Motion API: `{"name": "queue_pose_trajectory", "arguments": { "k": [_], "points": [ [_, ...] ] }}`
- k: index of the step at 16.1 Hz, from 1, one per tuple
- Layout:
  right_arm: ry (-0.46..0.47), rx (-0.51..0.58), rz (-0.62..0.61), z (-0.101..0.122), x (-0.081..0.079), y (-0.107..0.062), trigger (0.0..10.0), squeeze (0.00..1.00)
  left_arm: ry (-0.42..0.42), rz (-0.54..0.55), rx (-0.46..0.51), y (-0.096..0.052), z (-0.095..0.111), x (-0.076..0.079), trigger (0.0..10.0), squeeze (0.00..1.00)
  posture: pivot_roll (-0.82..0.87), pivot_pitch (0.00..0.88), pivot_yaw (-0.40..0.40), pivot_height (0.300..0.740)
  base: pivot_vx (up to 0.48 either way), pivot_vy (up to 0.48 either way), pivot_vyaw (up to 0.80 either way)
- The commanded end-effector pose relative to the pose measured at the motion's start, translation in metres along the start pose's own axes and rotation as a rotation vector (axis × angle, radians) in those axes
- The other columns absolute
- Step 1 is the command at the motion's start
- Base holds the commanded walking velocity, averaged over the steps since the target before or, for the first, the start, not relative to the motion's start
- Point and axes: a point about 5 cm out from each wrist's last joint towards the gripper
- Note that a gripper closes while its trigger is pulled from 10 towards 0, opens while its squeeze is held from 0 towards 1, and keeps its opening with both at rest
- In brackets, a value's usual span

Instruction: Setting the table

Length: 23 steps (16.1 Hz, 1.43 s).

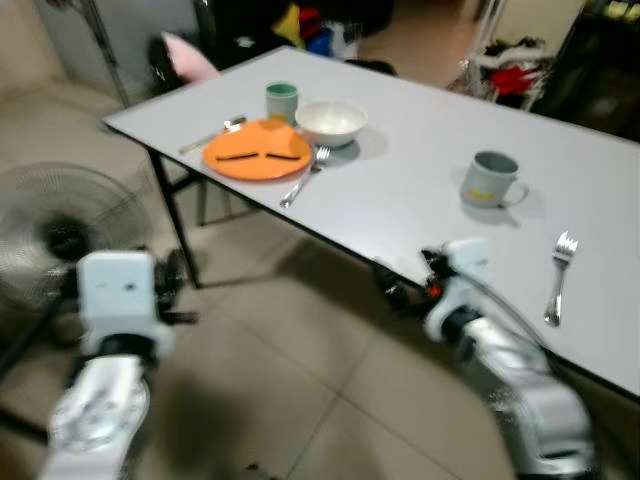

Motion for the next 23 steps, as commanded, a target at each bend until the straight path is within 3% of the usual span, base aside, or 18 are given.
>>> {"name": "queue_pose_trajectory", "arguments": {
  "k": [1,6,11,13,18,23],
  "points": [
    [-0.028,0.022,-0.01,0.006,0.003,0.0,10.0,0.0,-0.014,-0.018,-0.002,0.0,0.002,0.003,10.0,0.0,0.02,0.0,0.008,0.74,0.0,0.337,0.0],
    [-0.073,0.041,0.072,0.013,-0.006,0.0,10.0,0.0,-0.029,-0.034,-0.016,-0.004,0.0,0.007,10.0,0.0,0.02,0.0,0.007,0.74,0.0,0.334,0.44],
    [-0.034,0.076,0.086,0.018,-0.011,0.008,10.0,0.0,-0.005,0.006,-0.012,-0.008,0.003,-0.001,10.0,0.0,0.04,0.0,-0.019,0.74,0.0,0.327,0.8],
    [0.054,0.085,0.056,0.019,-0.01,0.011,10.0,0.0,0.021,0.014,-0.006,-0.01,0.004,-0.005,10.0,0.0,0.06,0.0,-0.029,0.74,0.0,0.319,0.0],
    [0.048,0.145,0.071,0.037,-0.015,0.012,10.0,0.0,0.064,0.026,0.107,-0.004,0.037,-0.015,10.0,0.0,0.06,0.005,-0.018,0.74,0.0,0.313,0.0],
    [0.022,0.185,0.056,0.047,-0.015,0.008,10.0,0.0,0.047,-0.013,0.111,-0.002,0.04,-0.006,10.0,0.0,0.05,0.007,-0.003,0.74,0.0,0.311,0.0]
  ]
}}
Point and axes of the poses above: a point about 5 cm out from each wrist's last joint towards the gripper, its own y axis pointing out of the wrist towards the gripper, its own z axis along the axis of the wrist's last joint, x = y × z, and after that the axes turned 2 degrees about y, right-handed
